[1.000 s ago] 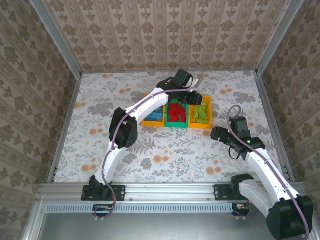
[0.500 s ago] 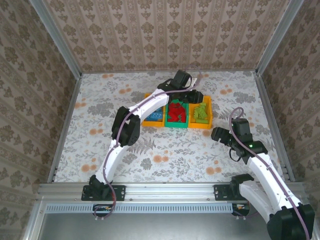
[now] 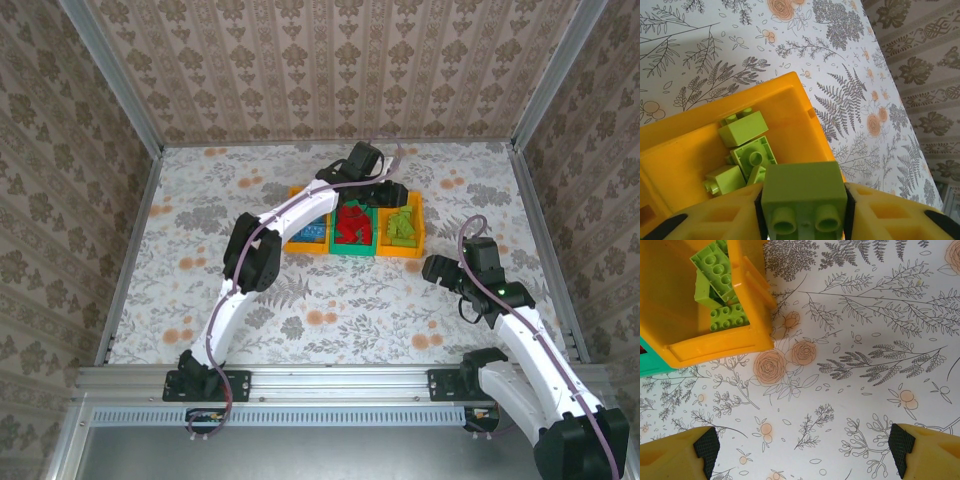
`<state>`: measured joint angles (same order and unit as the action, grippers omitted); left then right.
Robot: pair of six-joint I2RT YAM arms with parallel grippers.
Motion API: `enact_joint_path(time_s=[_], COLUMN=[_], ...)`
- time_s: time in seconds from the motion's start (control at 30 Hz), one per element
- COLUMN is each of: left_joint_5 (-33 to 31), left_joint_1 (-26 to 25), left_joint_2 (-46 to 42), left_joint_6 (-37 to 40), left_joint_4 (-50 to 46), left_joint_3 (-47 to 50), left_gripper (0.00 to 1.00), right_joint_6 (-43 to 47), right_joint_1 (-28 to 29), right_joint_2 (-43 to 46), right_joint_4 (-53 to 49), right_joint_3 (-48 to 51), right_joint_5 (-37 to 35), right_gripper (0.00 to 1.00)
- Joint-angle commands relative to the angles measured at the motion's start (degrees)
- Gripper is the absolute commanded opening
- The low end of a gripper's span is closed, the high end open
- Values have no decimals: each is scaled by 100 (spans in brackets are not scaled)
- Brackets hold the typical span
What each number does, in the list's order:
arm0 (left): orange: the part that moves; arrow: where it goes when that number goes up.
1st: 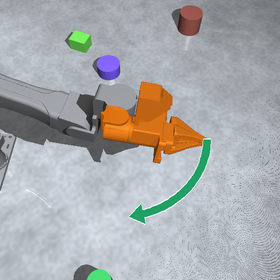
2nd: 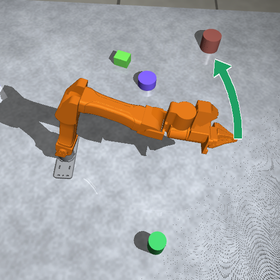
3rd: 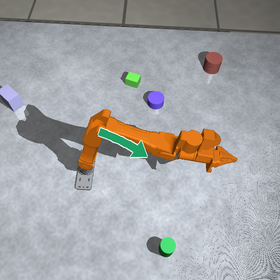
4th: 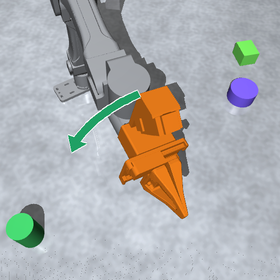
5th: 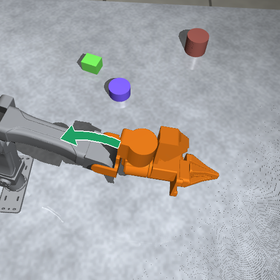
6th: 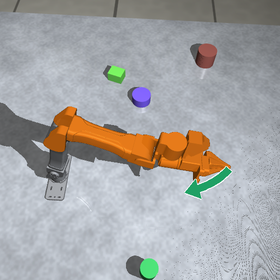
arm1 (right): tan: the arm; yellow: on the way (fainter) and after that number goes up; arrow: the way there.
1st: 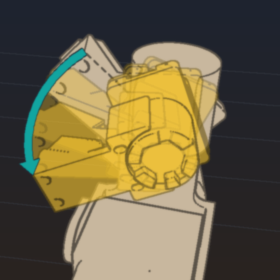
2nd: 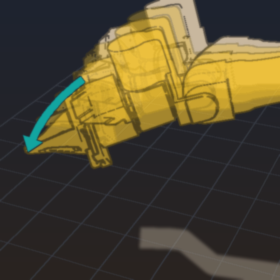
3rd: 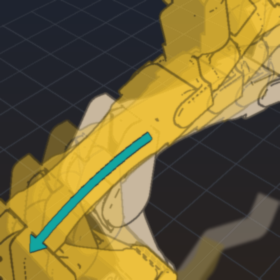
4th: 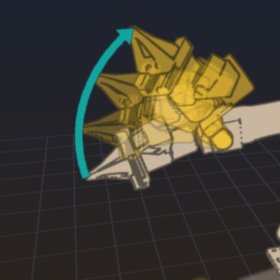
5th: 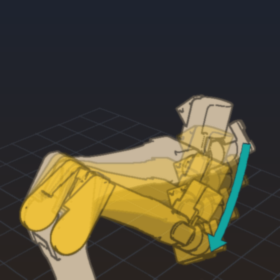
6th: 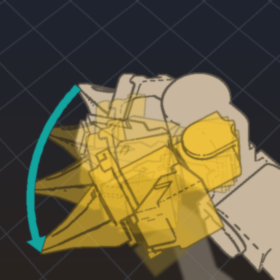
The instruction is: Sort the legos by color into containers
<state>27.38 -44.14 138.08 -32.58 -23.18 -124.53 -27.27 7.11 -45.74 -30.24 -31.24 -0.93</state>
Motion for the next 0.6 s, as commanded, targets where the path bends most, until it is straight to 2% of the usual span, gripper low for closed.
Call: enact_joint_path(time_s=[0.0, 0.1, 0.27, 0.33, 0.37, 0.4, 0.43, 0.57], left_joint_5=[22, 22, 7, -16, -43, -89, -120, -300], left_joint_1=[50, 46, 30, 15, 7, -2, -10, -44], left_joint_2=[134, 115, 22, -87, -158, -242, -313, -703], left_joint_6=[-47, -46, -19, 3, 21, 56, 90, 340], left_joint_4=[-47, -68, -83, -27, 5, 23, 41, 172], left_joint_3=[24, 25, 66, 156, 224, 287, 345, 775], left_gripper=[49, 56, 61, 68, 77, 97, 100, 100], right_joint_6=[-61, -60, -42, -37, -30, -31, -25, 1], right_joint_1=[-18, -17, -17, -19, -18, -18, -21, -17], right_joint_2=[48, 51, 65, 79, 78, 75, 84, 185], right_joint_4=[-87, -85, -94, -95, -92, -84, -80, 33], right_joint_3=[75, 77, 75, 75, 59, 57, 53, 31], right_joint_5=[110, 118, 110, 94, 97, 102, 102, 103], right_gripper=[91, 91, 91, 91, 91, 91, 91, 94])
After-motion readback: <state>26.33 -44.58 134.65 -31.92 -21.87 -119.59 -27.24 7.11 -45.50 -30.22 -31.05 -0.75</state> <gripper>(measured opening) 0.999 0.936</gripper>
